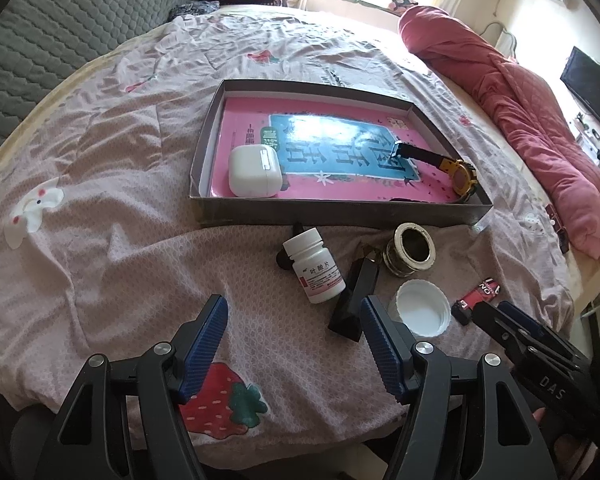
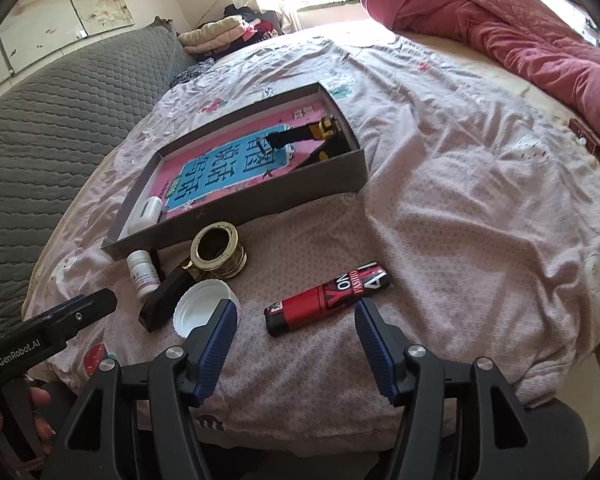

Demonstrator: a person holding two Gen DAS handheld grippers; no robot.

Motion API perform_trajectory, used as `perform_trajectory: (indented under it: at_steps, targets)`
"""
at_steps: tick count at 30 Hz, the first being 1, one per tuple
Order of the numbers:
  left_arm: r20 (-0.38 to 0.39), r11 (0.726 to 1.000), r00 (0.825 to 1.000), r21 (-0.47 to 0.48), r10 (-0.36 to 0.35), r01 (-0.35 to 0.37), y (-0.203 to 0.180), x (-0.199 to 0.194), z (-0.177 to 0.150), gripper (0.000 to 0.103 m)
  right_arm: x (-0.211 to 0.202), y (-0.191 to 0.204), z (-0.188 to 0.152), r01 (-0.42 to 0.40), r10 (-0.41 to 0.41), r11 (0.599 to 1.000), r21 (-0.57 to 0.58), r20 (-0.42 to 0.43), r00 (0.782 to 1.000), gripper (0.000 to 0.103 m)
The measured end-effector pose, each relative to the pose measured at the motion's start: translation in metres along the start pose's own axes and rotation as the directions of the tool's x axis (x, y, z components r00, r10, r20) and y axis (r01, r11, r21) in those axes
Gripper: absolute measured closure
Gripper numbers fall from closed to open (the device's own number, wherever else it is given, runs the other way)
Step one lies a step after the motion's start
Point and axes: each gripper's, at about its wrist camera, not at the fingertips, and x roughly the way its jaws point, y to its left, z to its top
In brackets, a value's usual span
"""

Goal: Organize rigid objects
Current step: 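Grasp the white pill bottle with the left tool while the right tool grasps the black marker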

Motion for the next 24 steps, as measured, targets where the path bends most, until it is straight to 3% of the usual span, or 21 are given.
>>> perform_trajectory:
  at_steps: [15,24]
  targets:
    - [-0.024,1.000,1.000,-0.008,0.002,-0.002,0.002,0.017,0.001,0.033,0.033,-0.012,0.020,0.005,-0.004,0.999,0.042,-0.012,1.000,0.042]
    - [-0.023,0.999,1.000,-0.033,0.002,-0.003,-0.001,0.027,0.008,0.033,0.044,-0.007,0.030,0.010,-0.010,1.000,-0.016,0.010,1.000,0.045]
